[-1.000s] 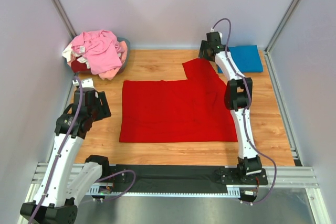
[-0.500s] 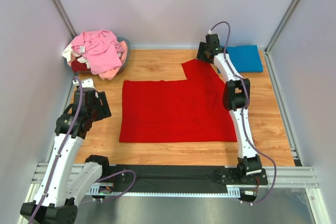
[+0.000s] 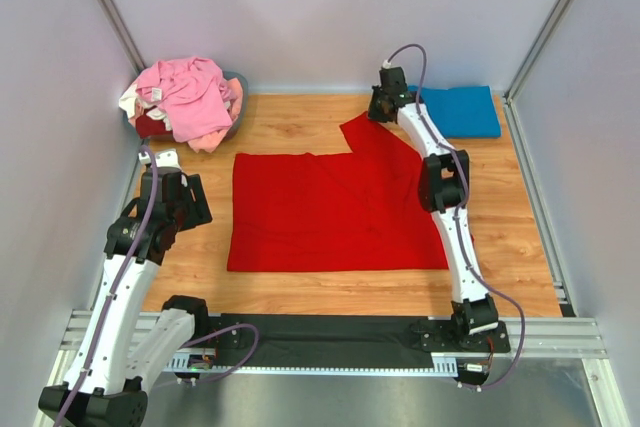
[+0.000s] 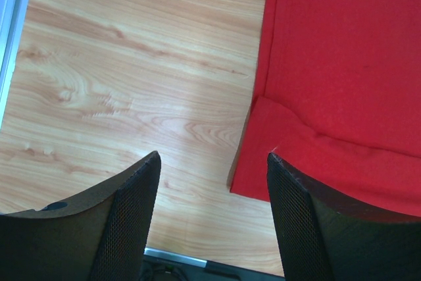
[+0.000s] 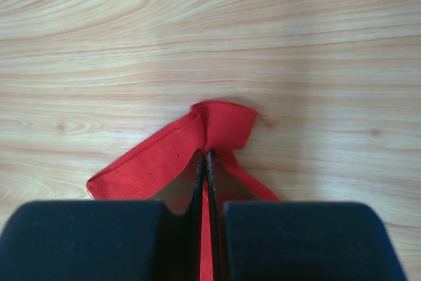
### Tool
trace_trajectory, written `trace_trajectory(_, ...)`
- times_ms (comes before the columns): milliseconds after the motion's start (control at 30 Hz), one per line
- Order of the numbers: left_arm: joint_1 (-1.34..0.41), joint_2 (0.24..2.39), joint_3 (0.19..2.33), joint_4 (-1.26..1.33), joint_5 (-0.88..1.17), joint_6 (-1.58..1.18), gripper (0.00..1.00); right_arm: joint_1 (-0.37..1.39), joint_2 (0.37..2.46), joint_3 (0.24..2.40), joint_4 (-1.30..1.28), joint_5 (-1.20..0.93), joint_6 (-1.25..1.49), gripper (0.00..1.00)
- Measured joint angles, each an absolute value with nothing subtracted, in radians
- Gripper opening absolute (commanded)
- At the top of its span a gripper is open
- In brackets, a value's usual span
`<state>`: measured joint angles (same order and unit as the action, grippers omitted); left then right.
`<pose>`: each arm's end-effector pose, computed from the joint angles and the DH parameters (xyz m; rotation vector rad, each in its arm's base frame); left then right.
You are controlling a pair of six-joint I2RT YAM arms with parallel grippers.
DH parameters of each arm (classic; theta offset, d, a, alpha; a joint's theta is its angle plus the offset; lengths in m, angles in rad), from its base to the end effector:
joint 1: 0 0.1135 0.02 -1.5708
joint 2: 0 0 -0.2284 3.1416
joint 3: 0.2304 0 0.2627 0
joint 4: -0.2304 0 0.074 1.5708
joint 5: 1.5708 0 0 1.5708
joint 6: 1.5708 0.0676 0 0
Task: Fold and stack the t-shirts
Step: Fold the tshirt
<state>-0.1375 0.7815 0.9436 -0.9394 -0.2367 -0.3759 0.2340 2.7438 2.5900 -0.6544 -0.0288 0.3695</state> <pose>0.2005 -0.0117 0.2769 -0.3903 2.2880 0.0200 0.5738 0.1388 0.1197 0.1488 2.3979 0.3193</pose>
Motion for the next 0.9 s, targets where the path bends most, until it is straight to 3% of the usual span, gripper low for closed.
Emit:
trace_trajectory(267,-0.136,0.792,0.944,-0.938,-0.234,-0.376,0.74,0.172,2.723,2.542,-0.636,-0.032,0.371,0.0)
trace_trajectory(433,-0.134,0.899,0.949,-0.923,-0.181,-0.38,0.7,0.141,2.614,2.43,-0.641,-0.032,0.373,0.0)
trace_trajectory(667,-0.134,1.176,0.99,-0.795,-0.075,-0.427,0.68,0.124,2.36,2.299,-0.648,-0.054,0.369,0.0)
trace_trajectory(900,-0.141,1.594,1.295,-0.71,-0.069,-0.466,0.65,0.124,2.186,2.197,-0.651,-0.06,0.355,0.0)
